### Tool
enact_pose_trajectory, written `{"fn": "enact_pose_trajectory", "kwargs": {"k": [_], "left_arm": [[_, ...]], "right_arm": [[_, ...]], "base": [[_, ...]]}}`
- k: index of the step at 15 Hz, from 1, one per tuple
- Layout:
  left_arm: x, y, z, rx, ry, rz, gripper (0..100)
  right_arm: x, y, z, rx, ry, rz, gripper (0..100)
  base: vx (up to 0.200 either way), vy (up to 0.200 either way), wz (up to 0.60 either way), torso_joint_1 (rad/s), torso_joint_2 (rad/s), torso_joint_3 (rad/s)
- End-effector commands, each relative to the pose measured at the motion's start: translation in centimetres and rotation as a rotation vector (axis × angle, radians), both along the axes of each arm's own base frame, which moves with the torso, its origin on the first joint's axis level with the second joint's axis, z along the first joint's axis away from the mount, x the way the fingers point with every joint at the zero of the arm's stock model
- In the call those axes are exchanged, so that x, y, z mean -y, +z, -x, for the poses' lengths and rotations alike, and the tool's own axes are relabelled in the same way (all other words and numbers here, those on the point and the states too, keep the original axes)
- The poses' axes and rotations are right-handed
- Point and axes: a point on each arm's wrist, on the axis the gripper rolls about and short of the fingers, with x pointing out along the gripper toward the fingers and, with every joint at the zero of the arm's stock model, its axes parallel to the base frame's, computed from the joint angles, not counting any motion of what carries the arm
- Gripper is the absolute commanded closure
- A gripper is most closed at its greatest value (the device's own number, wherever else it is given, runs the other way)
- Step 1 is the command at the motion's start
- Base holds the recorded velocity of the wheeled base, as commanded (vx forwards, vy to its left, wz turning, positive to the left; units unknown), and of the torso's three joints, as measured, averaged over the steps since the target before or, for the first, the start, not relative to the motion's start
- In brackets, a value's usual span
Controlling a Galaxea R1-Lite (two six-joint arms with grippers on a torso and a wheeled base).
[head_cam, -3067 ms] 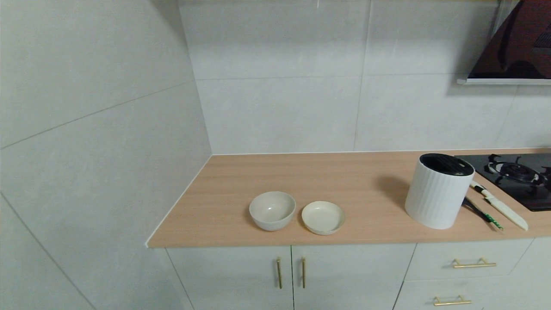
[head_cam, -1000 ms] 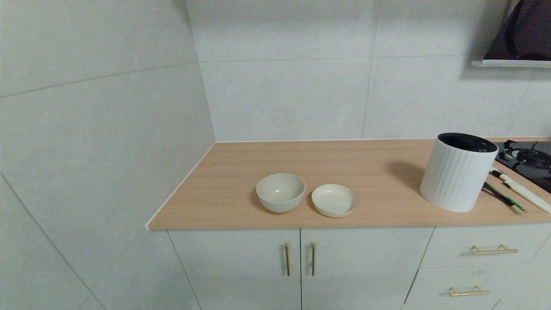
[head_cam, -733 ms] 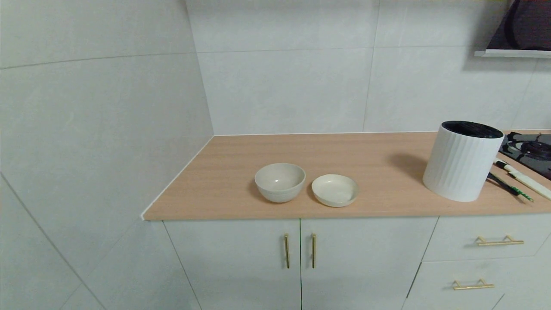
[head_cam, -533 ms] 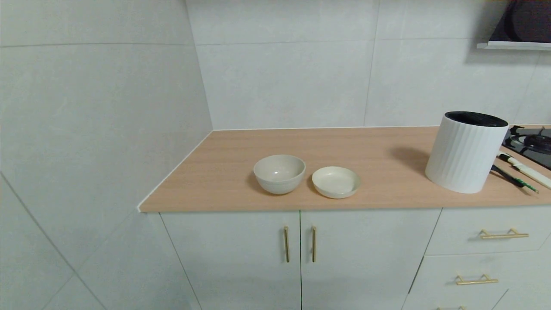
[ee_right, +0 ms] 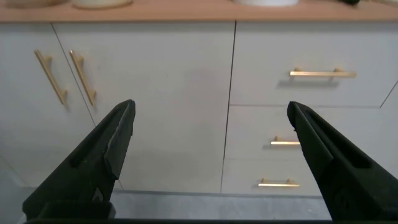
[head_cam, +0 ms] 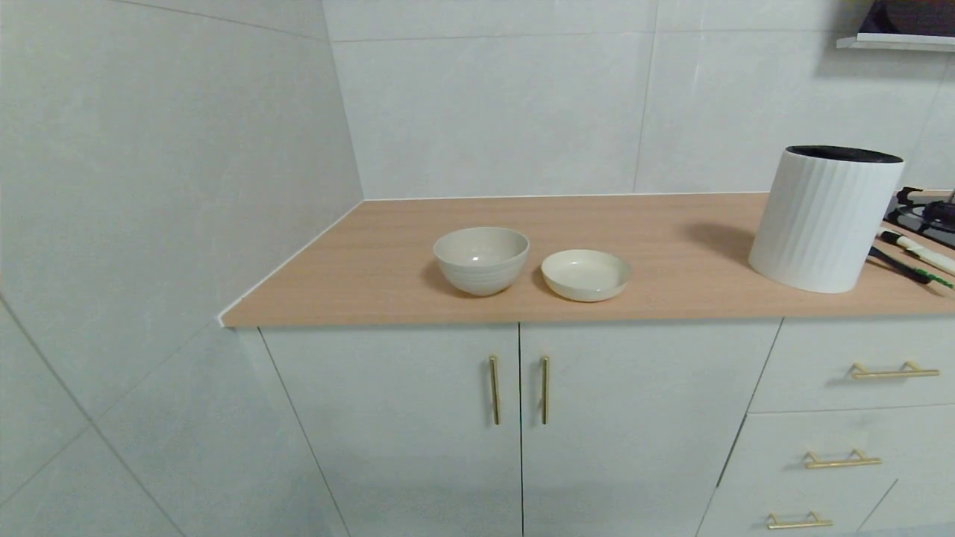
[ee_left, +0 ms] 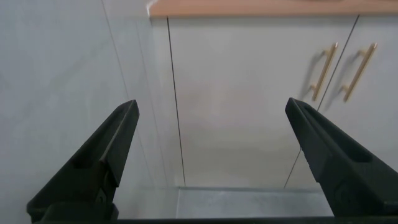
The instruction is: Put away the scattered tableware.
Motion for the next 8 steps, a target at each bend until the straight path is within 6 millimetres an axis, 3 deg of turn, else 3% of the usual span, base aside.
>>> {"fn": "enact_pose_trajectory", "kwargs": {"k": [1,8], "left_arm": [[0.00,0.00,0.00,0.000,0.001,0.001,0],[0.00,0.00,0.00,0.000,0.001,0.000,0]], "right_arm": [[0.00,0.01,-0.01,-0.001,0.001,0.000,0],[0.00,0.01,-0.01,-0.001,0.001,0.000,0]], "base": [[0.000,0.000,0.00,-0.193,0.48,0.295],[0.000,0.000,0.00,-0.156,0.47,0.301]]}}
